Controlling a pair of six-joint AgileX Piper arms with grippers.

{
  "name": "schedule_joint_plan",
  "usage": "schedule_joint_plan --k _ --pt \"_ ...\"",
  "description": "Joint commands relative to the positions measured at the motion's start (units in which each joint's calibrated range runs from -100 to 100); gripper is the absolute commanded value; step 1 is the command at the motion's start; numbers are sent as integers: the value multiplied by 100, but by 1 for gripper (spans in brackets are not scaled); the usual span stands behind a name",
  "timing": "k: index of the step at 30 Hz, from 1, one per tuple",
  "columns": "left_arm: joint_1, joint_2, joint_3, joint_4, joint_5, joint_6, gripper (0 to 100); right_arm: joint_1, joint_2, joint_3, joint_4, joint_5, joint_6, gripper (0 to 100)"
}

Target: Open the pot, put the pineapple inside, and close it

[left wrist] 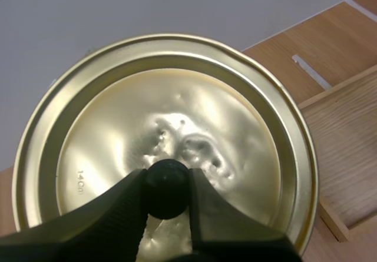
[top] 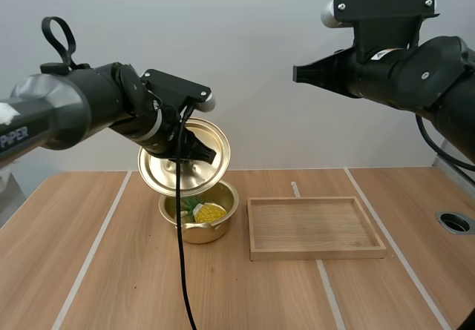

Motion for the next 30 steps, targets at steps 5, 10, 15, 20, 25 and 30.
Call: schedule_joint_plan --k 5,10,15,20,25,30 --pt "-7 501 37 -134 -252 95 0 -23 -66 -26 6 -54 -28 0" --pt "-7 862 37 -144 -377 141 0 -23 -66 -26 6 -54 -28 0" --pt "-7 1135 37 -289 -436 365 0 -23 -66 -26 6 -54 -28 0" --pt "-7 1326 37 -578 -511 648 0 -23 -66 -26 -1 26 -28 0" --pt "-7 1500 37 -745 -511 810 0 -23 -66 -26 -1 26 -28 0" --pt "-7 1743 37 -745 -511 838 0 -23 -66 -26 -1 26 -28 0"
